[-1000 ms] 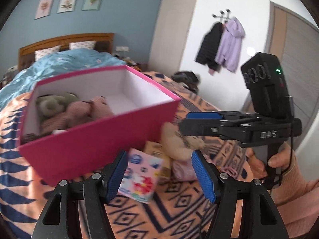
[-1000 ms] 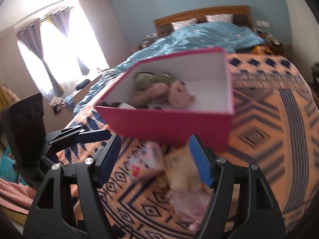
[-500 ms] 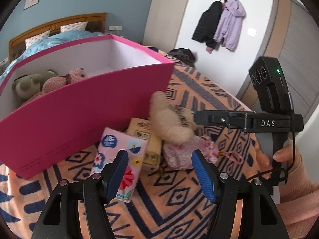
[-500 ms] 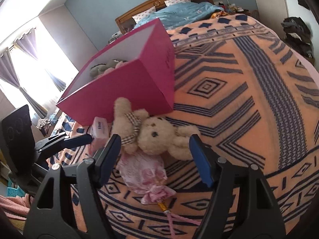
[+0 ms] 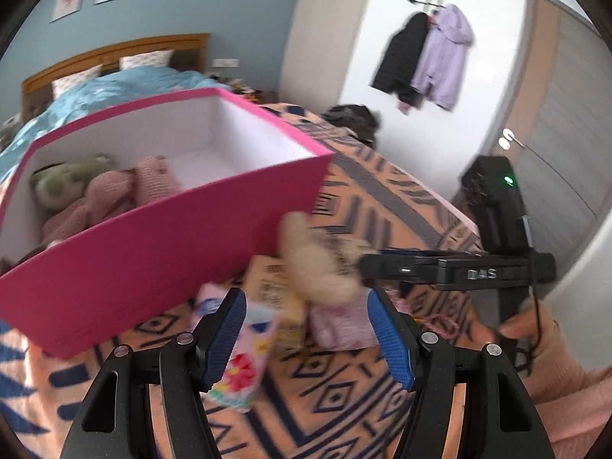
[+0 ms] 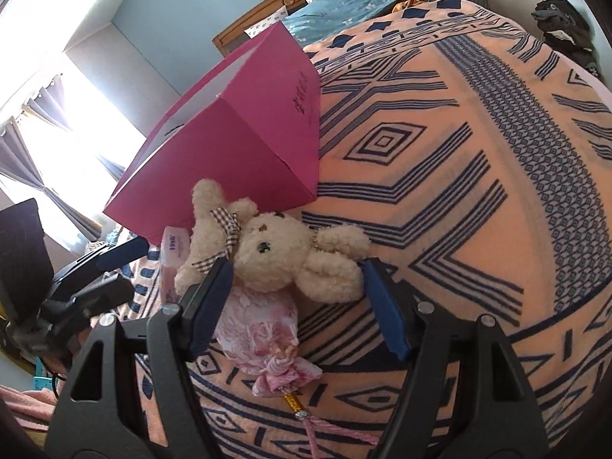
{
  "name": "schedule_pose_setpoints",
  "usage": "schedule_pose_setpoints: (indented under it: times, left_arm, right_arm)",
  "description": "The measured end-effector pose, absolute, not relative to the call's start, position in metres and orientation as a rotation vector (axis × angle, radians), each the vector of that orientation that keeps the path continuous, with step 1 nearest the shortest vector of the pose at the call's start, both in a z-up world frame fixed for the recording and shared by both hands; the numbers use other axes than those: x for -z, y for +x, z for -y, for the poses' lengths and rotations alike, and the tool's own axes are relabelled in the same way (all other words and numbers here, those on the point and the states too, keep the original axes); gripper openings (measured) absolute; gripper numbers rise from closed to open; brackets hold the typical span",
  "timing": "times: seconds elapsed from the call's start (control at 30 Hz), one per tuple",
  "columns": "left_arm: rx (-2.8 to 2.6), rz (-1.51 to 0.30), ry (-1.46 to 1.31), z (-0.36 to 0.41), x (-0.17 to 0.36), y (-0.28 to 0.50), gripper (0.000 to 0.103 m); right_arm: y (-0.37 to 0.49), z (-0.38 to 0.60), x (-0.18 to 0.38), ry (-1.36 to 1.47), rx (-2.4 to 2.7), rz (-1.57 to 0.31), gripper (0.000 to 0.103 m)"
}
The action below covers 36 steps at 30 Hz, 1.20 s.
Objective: Organize objects
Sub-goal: 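Move both grippers toward the cream teddy bear beside the box, then close both grippers on the cream teddy bear and lift it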
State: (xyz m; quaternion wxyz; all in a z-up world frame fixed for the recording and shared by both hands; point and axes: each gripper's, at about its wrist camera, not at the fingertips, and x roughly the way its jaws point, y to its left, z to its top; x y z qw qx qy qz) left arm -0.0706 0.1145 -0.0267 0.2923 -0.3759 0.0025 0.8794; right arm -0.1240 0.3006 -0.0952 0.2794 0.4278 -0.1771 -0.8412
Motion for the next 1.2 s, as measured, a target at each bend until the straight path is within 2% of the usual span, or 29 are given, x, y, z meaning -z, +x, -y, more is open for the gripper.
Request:
schedule_pose_setpoints:
  times: [0.1,0.47,0.7,0.93,0.97,1.03,1.2]
  left_arm:
    - [-2.309,-0.042,-1.025,-0.129,0.031,-0.078,0.067]
    - [-2.247,0.015,-1.172,-0.134,0.051,-0.106,0.049]
    - [-2.256,0.022,-1.181,-0.131,0.052,-0.109,0.049]
    - [-2.271,0.032,-1.175,-0.128,0.051,-0.111,0.049]
    - [-2.269,0.034,-1.177,-0.128,0.051,-0.111,0.049]
    - [-2.265,0.037,-1.180,-0.129,0.052,-0.112,0.049]
    - [-2.255,0.043,-1.172,-0.133,0.051,-0.112,0.048]
  right_arm:
    - [-0.125,-0.300,0.096,1.140,2.238,0.501,0.072]
    - [-0.130,-0.300,0.095,1.109,2.203,0.545,0.072]
    - [-0.132,-0.293,0.088,1.065,2.230,0.508,0.071]
    - [-0.146,-0.290,0.094,1.105,2.188,0.584,0.072]
    - [-0.147,-0.289,0.095,1.103,2.195,0.582,0.071]
    - [-0.147,-0.285,0.095,1.100,2.193,0.559,0.056]
    - [-0.139,-0.279,0.088,1.056,2.209,0.502,0.048]
